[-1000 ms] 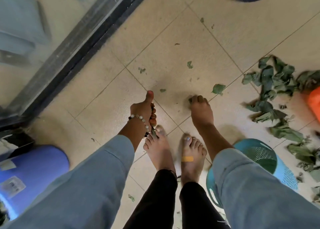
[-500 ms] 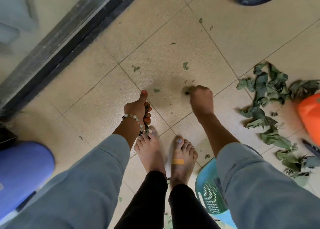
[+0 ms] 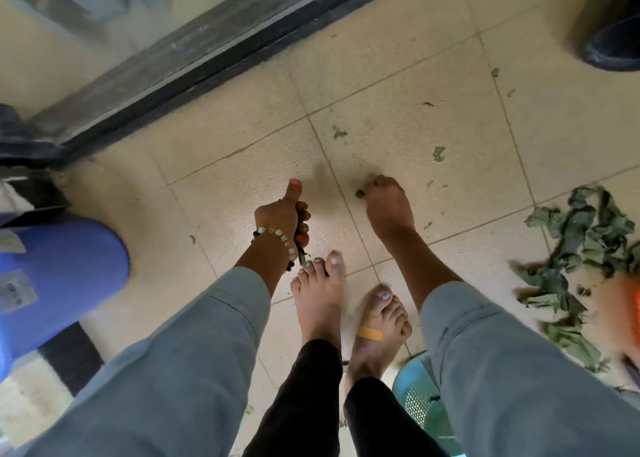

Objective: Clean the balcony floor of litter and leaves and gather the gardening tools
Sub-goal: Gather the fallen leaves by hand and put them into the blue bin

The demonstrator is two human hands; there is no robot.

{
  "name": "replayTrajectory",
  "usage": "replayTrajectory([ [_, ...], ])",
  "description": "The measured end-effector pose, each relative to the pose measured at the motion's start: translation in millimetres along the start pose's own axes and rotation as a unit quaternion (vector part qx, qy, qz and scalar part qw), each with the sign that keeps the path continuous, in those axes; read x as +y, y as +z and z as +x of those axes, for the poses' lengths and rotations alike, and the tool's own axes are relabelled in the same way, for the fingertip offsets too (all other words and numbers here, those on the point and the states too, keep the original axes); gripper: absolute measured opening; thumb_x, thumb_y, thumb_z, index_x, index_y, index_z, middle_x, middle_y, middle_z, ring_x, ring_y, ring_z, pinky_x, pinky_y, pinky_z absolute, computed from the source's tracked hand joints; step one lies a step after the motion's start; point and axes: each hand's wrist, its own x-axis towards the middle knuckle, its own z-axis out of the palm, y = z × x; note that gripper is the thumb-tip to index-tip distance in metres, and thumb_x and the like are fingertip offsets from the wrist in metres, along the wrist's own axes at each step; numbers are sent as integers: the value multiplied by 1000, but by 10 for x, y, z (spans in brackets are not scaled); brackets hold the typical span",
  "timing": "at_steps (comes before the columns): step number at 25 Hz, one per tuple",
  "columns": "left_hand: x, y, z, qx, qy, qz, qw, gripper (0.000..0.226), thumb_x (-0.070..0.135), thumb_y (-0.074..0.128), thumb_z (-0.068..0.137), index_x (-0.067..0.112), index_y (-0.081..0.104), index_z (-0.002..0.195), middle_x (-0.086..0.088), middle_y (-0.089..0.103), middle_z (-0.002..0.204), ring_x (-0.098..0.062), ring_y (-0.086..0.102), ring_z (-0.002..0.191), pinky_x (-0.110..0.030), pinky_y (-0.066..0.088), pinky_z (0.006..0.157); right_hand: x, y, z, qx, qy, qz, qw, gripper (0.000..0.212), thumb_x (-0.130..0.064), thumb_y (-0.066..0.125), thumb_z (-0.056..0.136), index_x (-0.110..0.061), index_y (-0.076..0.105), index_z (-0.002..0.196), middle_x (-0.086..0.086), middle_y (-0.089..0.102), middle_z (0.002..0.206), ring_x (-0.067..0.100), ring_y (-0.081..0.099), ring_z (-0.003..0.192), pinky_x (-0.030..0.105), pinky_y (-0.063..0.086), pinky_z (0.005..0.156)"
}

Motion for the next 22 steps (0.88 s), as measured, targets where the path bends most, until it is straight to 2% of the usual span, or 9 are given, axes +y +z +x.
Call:
replayTrajectory([
  [2,-260,88,268,-7,-43,-46,998,28,6,48,93,16,48,118,-19,57,106,-33,57,91,-44,43,73,-22,-190,-43,13,212,235,948,8,4,64,81,2,70,76,13,64,75,24,61,71,20,48,65],
  [4,176,-231,432,-51,-223,-261,938,20,29,39,102,31,58,109,-18,58,110,-12,59,82,-28,47,68,-210,-499,-87,-18,334,550,765,12,3,62,86,0,66,75,10,59,73,20,56,72,21,46,64],
  [5,547,-447,358,-118,-346,-408,836,26,47,37,101,37,61,94,-14,62,104,3,56,68,-14,44,58,-372,-663,-141,-33,339,652,678,14,5,57,88,2,64,76,10,61,71,19,57,69,23,49,63],
  [7,1227,-911,-159,-70,-286,-435,851,41,55,48,94,24,56,68,-4,63,70,0,47,42,-12,36,37,-882,-1067,-309,-88,316,720,612,15,3,50,92,5,64,86,10,69,76,17,65,71,24,54,67],
  [8,1466,-1229,-330,-57,-292,-544,785,44,50,53,93,17,52,64,-2,59,59,-5,45,37,-15,36,35,-1197,-1273,-417,-120,299,728,605,16,0,48,93,6,64,93,11,71,84,19,67,78,26,55,74],
  [12,1943,-2248,-1069,51,-283,-688,666,43,44,59,92,12,52,64,0,57,48,-13,56,39,-28,50,57,-2489,-1816,-745,-159,281,731,602,33,-6,60,87,12,60,114,27,61,116,33,60,107,43,45,103],
  [15,1851,-3032,-1222,118,-252,-733,620,45,42,56,95,12,54,62,-1,61,55,-17,63,56,-34,52,72,-3448,-2021,-884,-187,255,704,636,15,3,55,89,10,62,100,21,67,99,28,66,93,37,54,90],
  [19,1527,-4056,-1183,211,-220,-670,677,43,33,47,100,10,60,67,1,64,56,-14,63,56,-24,54,61,-4552,-1799,-909,-221,153,573,774,8,-4,57,89,-8,65,89,13,70,96,29,65,95,48,50,96],
  [22,1130,-4548,-1043,239,-226,-650,685,44,40,44,100,12,64,72,-5,66,74,-25,64,80,-32,53,81,-5116,-1387,-863,-241,94,434,863,17,-25,55,80,-21,63,94,6,70,101,24,66,97,50,51,92],
])
